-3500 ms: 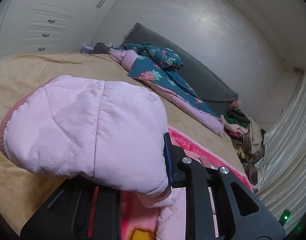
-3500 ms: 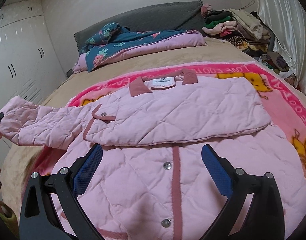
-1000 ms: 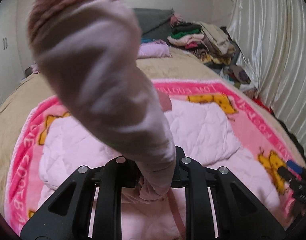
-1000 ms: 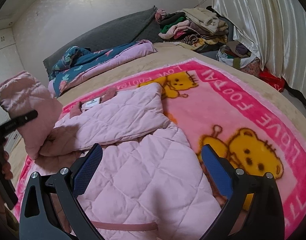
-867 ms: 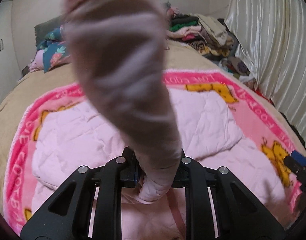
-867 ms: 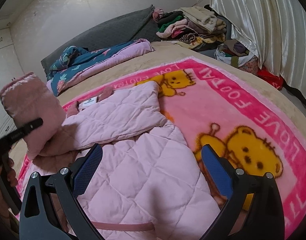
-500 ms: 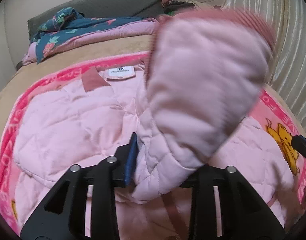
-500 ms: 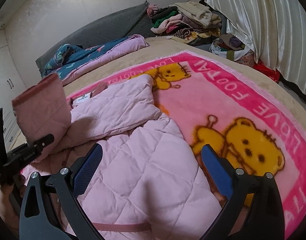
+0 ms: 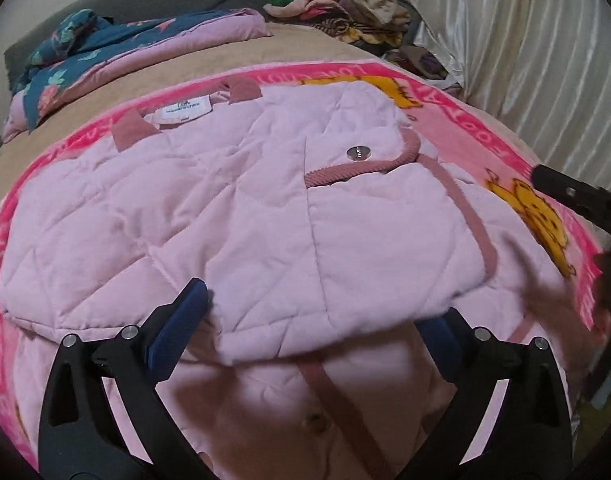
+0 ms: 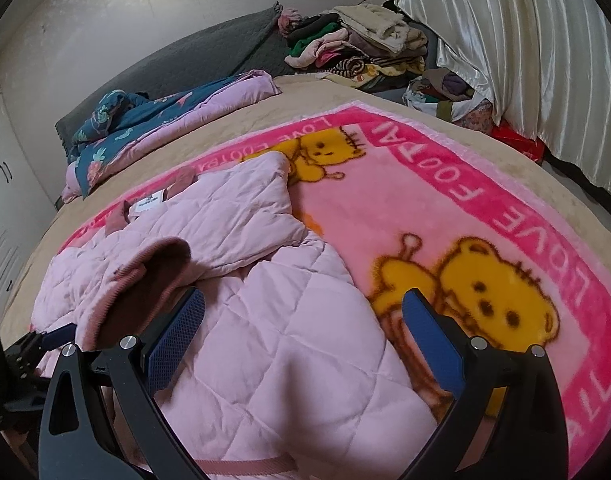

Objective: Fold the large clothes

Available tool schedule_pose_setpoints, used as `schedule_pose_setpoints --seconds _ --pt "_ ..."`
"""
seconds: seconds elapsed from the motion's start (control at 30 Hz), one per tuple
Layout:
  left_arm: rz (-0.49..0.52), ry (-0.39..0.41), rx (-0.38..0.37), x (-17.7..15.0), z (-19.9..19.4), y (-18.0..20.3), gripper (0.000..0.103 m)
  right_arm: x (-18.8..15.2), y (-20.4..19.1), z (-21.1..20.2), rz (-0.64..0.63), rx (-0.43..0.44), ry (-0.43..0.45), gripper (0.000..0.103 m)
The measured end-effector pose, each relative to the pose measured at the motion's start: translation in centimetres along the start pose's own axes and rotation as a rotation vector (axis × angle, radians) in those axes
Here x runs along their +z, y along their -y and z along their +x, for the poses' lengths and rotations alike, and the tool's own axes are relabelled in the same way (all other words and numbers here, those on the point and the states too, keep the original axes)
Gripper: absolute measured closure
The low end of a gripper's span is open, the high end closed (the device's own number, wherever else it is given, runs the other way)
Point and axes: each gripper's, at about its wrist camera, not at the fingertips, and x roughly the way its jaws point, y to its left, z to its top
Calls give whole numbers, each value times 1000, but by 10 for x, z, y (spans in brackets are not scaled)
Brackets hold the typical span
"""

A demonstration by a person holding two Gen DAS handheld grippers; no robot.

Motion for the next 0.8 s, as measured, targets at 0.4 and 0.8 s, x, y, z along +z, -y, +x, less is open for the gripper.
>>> schedule_pose_setpoints --seconds 0.4,0.8 --pt "-34 11 -81 2 -26 -30 9 -6 -37 11 -9 91 -39 4" --pt "-38 73 -94 5 -53 -46 9 -9 -49 21 26 190 -120 4"
